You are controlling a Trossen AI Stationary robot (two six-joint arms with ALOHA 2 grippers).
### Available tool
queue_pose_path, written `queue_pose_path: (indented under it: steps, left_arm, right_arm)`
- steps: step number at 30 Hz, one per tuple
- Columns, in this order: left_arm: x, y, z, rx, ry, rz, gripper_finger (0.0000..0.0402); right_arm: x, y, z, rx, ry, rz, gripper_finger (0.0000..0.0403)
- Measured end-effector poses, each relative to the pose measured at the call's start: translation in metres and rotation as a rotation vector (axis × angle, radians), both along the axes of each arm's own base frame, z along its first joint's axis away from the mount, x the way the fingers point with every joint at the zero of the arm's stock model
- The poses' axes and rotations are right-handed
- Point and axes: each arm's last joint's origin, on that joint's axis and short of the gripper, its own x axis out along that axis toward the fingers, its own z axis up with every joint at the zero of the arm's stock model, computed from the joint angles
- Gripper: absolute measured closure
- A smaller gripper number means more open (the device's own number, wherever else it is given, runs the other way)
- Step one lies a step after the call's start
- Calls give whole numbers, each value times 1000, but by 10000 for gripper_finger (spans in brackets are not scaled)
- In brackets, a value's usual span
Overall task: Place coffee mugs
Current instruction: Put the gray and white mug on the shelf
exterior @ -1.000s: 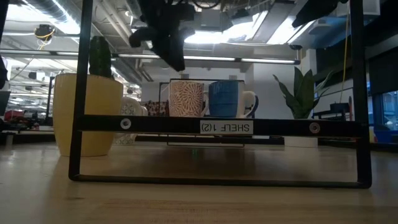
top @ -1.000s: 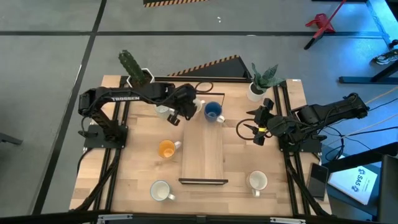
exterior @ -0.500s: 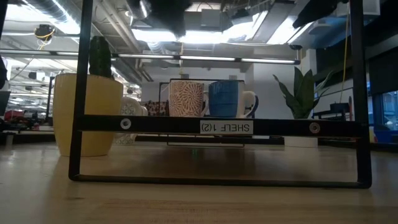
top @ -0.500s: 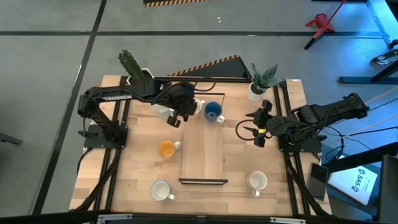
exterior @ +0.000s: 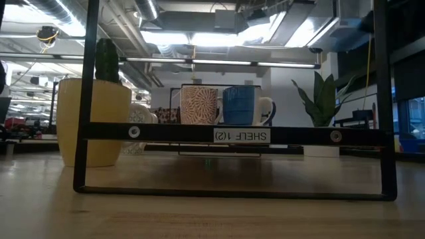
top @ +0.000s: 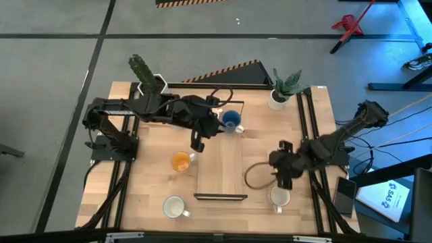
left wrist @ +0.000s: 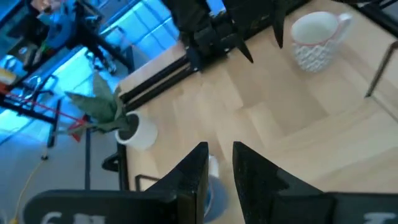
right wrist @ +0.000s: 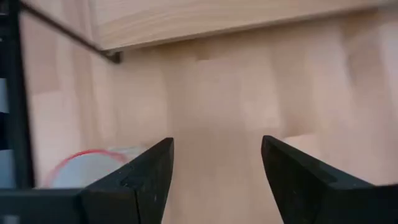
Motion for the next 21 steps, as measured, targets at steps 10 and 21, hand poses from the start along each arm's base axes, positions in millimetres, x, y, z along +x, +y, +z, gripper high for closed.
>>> queue_pose_path:
  steps: [10,21]
  left_arm:
    - [6,9,-14,-133,83,-75,323]
    - [26,10,-34,-194,139,-150,255]
  right_arm:
    - [-34,44,-3,104,18,-97,173]
    - [-39,61,-20,99,135,-189,173]
